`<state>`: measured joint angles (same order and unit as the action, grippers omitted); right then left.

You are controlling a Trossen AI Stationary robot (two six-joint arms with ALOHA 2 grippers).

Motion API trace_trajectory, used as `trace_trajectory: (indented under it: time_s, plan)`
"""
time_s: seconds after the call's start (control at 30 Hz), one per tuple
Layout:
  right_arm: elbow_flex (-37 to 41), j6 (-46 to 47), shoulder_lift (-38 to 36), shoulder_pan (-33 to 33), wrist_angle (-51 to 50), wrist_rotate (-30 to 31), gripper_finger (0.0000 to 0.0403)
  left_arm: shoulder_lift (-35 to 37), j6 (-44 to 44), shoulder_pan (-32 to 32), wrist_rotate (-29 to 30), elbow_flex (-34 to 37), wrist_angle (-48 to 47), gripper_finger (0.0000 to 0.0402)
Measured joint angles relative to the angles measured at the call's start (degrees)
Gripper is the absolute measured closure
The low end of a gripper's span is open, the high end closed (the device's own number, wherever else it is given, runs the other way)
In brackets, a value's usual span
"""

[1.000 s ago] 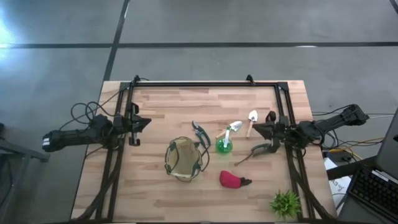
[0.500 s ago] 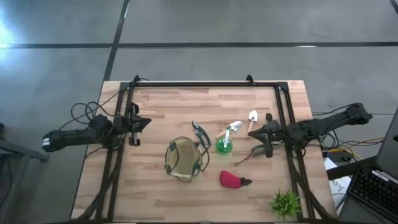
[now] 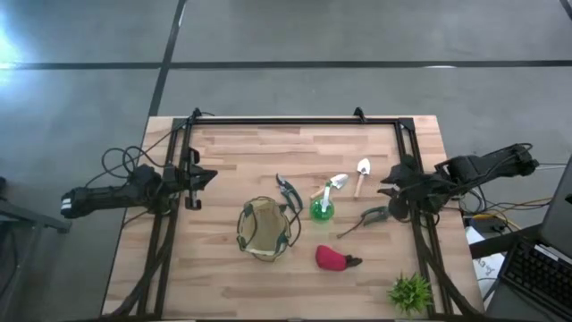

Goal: Pick & Place Garden tools in Gardening bag
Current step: Put the right green shear scissors into the gardening bag

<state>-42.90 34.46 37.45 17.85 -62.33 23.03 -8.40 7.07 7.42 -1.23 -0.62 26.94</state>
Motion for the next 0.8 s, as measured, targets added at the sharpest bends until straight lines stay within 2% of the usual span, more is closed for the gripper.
trace_trajectory:
  time_s: [0.23,0.37,0.57,0.8]
  plan:
    - [4.9,2.4,2.3,0.0,-0.5,-5.9,0.0216,0.0,0.0,0.0,0.0,0.0,0.0,0.0392]
    - [6.5,5.3,4.2,0.0,-0.5,-9.2,0.0214,0.0,0.0,0.0,0.0,0.0,0.0,0.0392]
    - [5.5,6.0,8.2,0.0,-1.2,-11.2,0.0213,0.0,0.0,0.0,0.0,0.0,0.0,0.0392]
    - [4.6,6.5,17.2,-1.1,-4.7,-12.7,0.0213,0.0,0.0,0.0,0.0,0.0,0.0,0.0392]
